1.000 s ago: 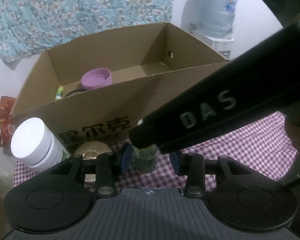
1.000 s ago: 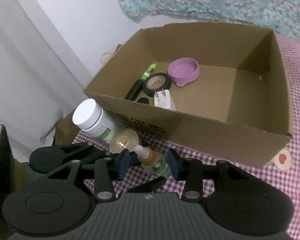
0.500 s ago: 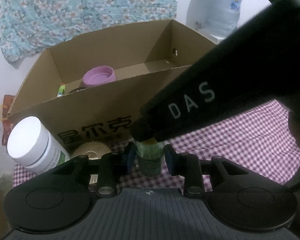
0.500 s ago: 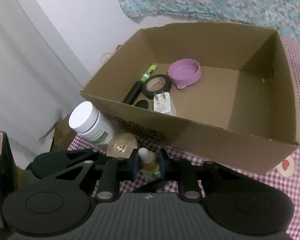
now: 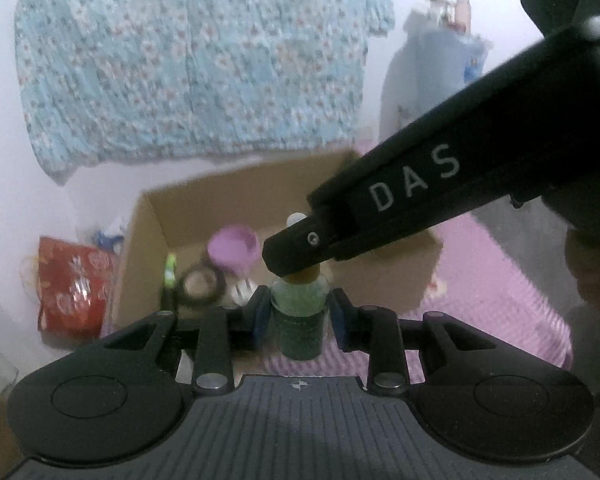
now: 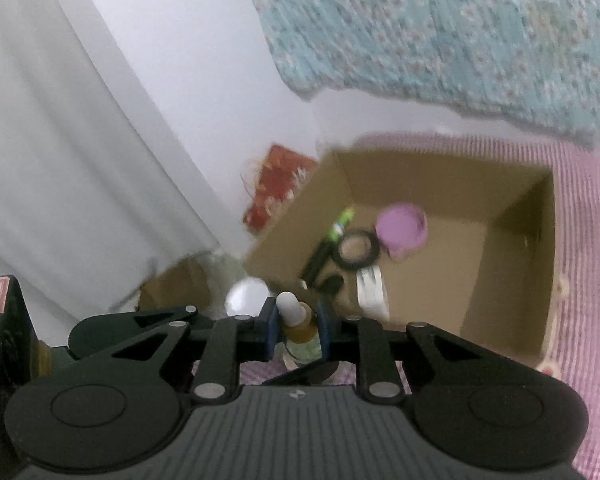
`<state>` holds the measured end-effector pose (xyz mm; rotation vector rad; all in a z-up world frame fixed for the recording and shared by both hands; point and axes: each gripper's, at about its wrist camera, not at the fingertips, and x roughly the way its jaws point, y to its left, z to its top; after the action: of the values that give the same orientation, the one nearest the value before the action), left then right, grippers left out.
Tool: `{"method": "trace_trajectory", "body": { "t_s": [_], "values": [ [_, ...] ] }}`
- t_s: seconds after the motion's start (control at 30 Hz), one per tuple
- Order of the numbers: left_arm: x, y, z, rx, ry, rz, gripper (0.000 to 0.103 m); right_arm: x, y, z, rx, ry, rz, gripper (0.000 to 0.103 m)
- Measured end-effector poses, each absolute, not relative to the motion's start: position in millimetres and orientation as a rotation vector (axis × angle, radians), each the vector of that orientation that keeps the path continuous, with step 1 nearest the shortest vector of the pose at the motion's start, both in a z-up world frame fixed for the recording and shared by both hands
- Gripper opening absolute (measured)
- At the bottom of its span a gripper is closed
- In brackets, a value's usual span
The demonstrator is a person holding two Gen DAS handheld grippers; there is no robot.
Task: Organize rigid objects
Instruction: 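Lift the dropper bottle, carry it into the box and release it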
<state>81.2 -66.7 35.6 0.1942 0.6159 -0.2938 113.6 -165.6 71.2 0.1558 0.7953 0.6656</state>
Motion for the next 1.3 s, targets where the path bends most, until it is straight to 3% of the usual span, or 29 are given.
{"method": "trace_trajectory", "body": {
  "t_s": [0.27, 0.7, 1.03, 1.23, 1.3],
  "values": [
    [131.6, -64.5, 45.2, 0.122, 0.614, -0.306, 0.031, 162.0, -170.4, 85.0, 0.124, 0.772, 0.641, 0.023],
    [210.8, -77.5, -23.1, 0.017, 0.890, -0.344, 0.031, 231.2, -188.3, -1.4, 0.187, 0.979, 0.584, 0.023],
    [216.3, -77.6, -43.5, -0.007, 0.968, -0.342, 0.033, 231.4, -190.4, -31.8, 0.194, 1.053, 0.575, 0.023],
    [211.9, -75.9, -41.7, -0.011, 0.957, -0.358, 0.039, 227.6, -188.2, -27.2, 0.193, 1.060, 0.570, 0.024],
    [210.8, -76.4, -39.0, -0.007, 0.942, -0.354, 0.049, 227.6, -189.2, -24.8, 0.204, 1.055, 0.567, 0.028]
  ]
}}
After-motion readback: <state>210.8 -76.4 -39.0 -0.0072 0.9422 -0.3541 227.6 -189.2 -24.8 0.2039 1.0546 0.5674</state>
